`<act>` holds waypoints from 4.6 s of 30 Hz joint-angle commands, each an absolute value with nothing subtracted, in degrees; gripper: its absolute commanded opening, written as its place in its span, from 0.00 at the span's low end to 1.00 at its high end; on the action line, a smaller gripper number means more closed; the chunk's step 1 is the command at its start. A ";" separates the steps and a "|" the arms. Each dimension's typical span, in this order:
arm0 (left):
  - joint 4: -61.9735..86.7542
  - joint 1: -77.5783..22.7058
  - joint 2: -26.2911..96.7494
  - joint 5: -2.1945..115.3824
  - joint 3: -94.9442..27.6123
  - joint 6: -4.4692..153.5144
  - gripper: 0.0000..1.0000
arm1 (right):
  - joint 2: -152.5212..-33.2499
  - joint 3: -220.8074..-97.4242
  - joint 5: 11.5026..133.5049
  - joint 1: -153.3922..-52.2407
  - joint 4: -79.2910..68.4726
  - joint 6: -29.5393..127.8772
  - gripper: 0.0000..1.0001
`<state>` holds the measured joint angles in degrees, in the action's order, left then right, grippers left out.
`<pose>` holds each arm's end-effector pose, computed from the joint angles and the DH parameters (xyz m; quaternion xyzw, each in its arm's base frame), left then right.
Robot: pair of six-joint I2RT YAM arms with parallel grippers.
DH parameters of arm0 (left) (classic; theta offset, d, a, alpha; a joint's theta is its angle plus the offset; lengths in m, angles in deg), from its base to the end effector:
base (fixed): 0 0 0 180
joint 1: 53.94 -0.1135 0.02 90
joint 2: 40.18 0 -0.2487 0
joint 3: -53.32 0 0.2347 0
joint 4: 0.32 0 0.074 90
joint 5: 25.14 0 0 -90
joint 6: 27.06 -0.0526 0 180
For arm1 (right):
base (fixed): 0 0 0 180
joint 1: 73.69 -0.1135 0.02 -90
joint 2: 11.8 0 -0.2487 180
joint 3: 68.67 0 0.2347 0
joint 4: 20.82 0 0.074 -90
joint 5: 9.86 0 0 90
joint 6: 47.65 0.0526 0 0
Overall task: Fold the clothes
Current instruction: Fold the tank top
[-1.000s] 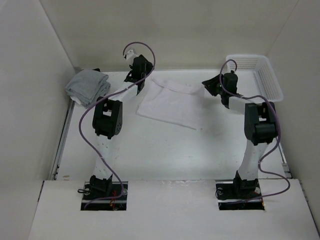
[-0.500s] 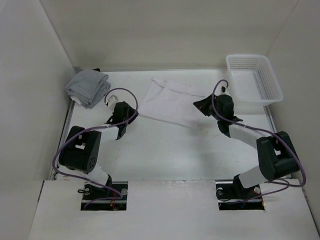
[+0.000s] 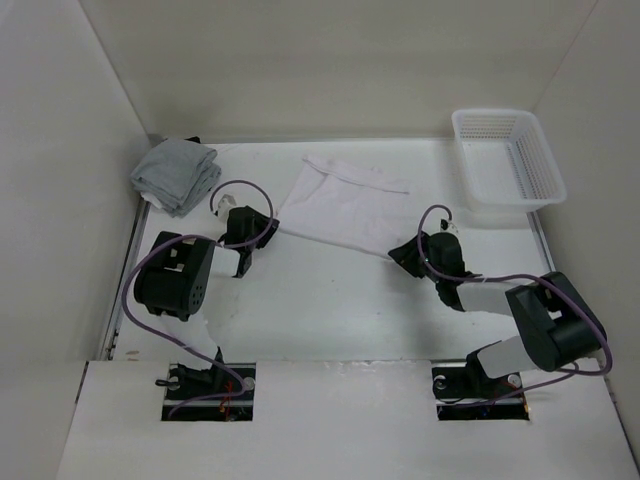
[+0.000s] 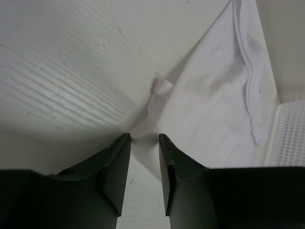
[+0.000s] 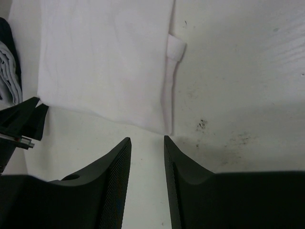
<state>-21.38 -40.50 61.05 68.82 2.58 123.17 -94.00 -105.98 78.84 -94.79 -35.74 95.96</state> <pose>0.3198 -0.0727 0.1142 -0.3587 0.7851 -0.2783 0.4213 0.2442 0.0955 0.1310 0.2369 0.8328 0.3113 0.3916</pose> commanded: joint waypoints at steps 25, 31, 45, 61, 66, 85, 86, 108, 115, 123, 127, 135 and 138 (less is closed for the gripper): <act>-23.91 -41.50 58.96 68.55 7.21 125.70 0.04 | -102.85 -108.35 81.02 -94.92 -41.86 100.53 0.30; -24.35 -41.59 56.43 66.88 7.39 125.61 0.01 | -101.73 -108.18 81.81 -94.91 -44.94 101.42 0.07; 18.24 -40.10 -10.36 69.60 3.10 116.65 0.00 | -40.40 -121.78 92.61 -108.78 8.90 86.74 0.05; 17.77 -40.36 -0.92 70.21 3.87 114.27 0.01 | -58.18 -123.04 82.82 -106.02 -2.80 85.24 0.07; 3.62 -42.29 20.68 72.41 1.25 115.23 0.02 | -80.23 -126.53 71.28 -94.32 -17.50 87.61 0.07; -8.35 -45.63 30.33 65.65 7.19 119.19 0.03 | -87.58 -120.59 65.99 -87.26 -26.65 90.52 0.07; -8.62 -45.89 28.92 64.86 9.39 119.63 0.03 | -86.26 -118.48 66.26 -87.70 -27.27 90.69 0.07; 6.94 -49.76 -3.00 57.21 33.40 116.82 0.07 | -62.78 -96.23 76.19 -98.07 -15.49 95.00 0.10; 9.30 -51.52 -6.33 55.72 34.46 117.17 0.25 | -63.22 -95.35 76.54 -98.60 -15.49 95.79 0.33; 7.13 -46.97 -6.70 58.08 29.72 119.19 0.26 | -75.77 -101.32 73.74 -96.68 -22.60 91.14 0.52; -0.17 -38.88 -0.55 62.38 28.75 120.07 0.26 | -86.40 -104.13 68.91 -94.83 -28.40 90.87 0.51; -8.70 -32.10 5.96 66.61 26.73 120.60 0.26 | -95.40 -101.95 65.29 -92.64 -42.56 97.98 0.16; -9.59 -30.61 7.45 66.70 25.59 120.34 0.26 | -91.89 -100.80 66.08 -90.18 -43.01 98.78 0.05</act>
